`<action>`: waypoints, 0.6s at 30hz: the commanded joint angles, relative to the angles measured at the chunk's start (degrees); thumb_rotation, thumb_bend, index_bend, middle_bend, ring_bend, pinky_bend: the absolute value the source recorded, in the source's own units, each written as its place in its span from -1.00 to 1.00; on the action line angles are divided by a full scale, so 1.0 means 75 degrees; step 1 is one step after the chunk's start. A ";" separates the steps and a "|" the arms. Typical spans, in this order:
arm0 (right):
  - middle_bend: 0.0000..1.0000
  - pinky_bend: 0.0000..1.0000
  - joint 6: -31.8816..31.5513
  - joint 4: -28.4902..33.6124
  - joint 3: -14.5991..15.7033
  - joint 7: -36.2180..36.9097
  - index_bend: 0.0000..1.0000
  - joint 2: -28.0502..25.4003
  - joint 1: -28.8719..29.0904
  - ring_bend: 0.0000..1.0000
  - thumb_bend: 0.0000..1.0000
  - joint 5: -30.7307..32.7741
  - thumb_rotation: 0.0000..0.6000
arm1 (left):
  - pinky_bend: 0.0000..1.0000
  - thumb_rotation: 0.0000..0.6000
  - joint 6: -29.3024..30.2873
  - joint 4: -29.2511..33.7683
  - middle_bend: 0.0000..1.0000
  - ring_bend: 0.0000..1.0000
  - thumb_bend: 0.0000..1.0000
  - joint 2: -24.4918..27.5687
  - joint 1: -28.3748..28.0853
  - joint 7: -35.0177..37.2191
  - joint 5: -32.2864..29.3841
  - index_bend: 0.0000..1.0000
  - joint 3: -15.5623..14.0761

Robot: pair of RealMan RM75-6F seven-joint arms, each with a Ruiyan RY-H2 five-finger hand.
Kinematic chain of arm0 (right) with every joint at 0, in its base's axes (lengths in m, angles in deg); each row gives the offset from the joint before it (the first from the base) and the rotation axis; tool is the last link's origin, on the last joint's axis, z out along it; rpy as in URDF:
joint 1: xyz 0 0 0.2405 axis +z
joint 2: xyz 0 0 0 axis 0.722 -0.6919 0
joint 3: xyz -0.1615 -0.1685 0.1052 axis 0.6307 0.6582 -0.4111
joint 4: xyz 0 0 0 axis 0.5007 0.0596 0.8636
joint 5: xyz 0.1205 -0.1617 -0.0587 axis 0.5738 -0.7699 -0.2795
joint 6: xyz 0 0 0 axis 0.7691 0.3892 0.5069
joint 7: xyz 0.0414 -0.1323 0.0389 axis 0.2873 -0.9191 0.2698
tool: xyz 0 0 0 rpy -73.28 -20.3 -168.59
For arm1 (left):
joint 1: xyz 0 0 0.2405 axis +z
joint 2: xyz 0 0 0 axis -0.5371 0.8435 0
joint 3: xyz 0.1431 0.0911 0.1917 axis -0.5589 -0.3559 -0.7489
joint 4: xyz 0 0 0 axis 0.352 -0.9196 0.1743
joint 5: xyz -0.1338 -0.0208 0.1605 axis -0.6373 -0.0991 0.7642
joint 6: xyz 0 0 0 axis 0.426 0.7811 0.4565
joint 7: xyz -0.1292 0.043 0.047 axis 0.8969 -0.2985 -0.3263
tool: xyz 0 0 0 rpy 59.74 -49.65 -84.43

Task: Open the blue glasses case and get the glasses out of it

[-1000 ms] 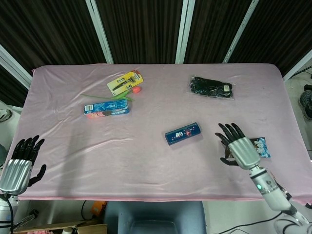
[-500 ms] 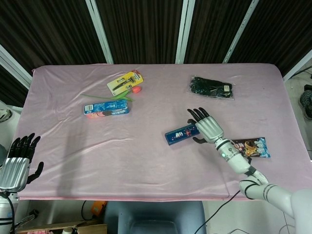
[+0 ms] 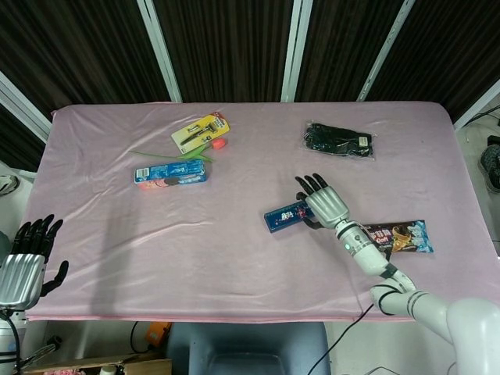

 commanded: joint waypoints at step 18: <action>-0.68 -1.00 0.0145 0.0064 0.0056 -0.0355 0.02 0.0064 0.0121 -0.84 -0.09 0.0344 1.00 | -1.00 1.00 0.0032 -0.0038 -1.00 -1.00 -0.25 0.0014 0.0020 0.0049 0.0091 -1.00 -0.0025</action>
